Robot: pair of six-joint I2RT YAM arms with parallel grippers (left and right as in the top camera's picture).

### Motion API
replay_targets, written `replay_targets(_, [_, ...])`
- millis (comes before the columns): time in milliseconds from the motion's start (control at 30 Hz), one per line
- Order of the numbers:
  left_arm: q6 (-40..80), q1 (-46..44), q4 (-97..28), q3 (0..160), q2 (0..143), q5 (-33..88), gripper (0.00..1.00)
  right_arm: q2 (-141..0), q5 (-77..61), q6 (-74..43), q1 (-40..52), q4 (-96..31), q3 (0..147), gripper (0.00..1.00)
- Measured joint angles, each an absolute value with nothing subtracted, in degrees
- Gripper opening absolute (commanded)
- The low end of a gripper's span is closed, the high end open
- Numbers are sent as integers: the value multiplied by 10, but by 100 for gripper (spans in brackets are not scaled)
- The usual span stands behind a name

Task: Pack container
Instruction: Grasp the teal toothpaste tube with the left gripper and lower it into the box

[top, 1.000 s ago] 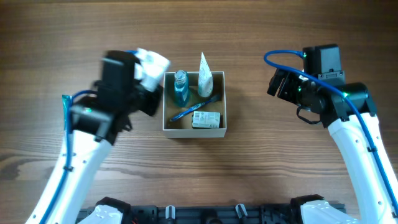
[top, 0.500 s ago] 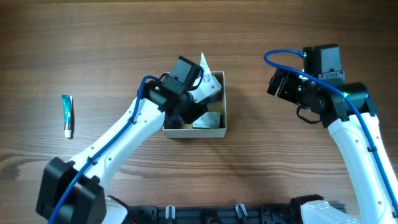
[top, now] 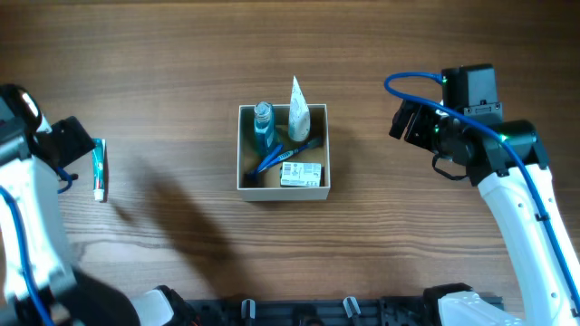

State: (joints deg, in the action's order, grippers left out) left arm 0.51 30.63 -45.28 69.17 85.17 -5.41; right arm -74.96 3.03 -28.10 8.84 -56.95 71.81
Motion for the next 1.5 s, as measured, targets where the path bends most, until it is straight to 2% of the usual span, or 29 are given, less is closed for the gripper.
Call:
replay_targets(133, [-1, 312, -423, 692, 996, -24, 84, -750, 30, -278, 88, -570, 718, 100])
replay_targets(300, [-4, 296, -409, 692, 1089, -7, 77, -750, 30, -278, 88, -568, 718, 100])
replay_targets(333, [-5, 295, -409, 692, 1097, -7, 71, -750, 30, -278, 88, -568, 718, 100])
replay_targets(433, [-11, 295, -411, 692, 1108, -8, 39, -750, 30, -278, 88, -568, 718, 100])
replay_targets(600, [-12, 295, -413, 692, 1108, -7, 15, -750, 30, -278, 88, -568, 718, 100])
replay_targets(800, [-11, 289, -424, 692, 1103, 24, 15, -750, 30, -278, 88, -568, 718, 100])
replay_targets(900, [-17, 234, -441, 692, 1029, 38, 16, -750, 30, -278, 88, -566, 718, 100])
replay_targets(1067, [-100, 13, -440, 702, 794, 53, 25, -750, 30, -278, 88, -563, 718, 100])
replay_targets(1167, [-152, -132, -448, 704, 719, 60, 20, -750, 30, -278, 88, -562, 718, 100])
replay_targets(1233, [-181, -218, -474, 705, 721, 63, 10, -750, 30, -278, 88, -561, 718, 100])
replay_targets(1333, [-199, -269, -489, 705, 750, 65, 10, -750, 30, -278, 88, -562, 718, 100])
replay_targets(1433, [-206, -274, -485, 705, 776, 58, 4, -750, 30, -278, 88, -564, 718, 100])
replay_targets(1467, [-204, -264, -480, 705, 776, 47, 4, -750, 30, -278, 88, -563, 718, 100])
replay_targets(1500, [-201, -251, -474, 705, 776, 37, 11, -750, 30, -278, 88, -564, 718, 100])
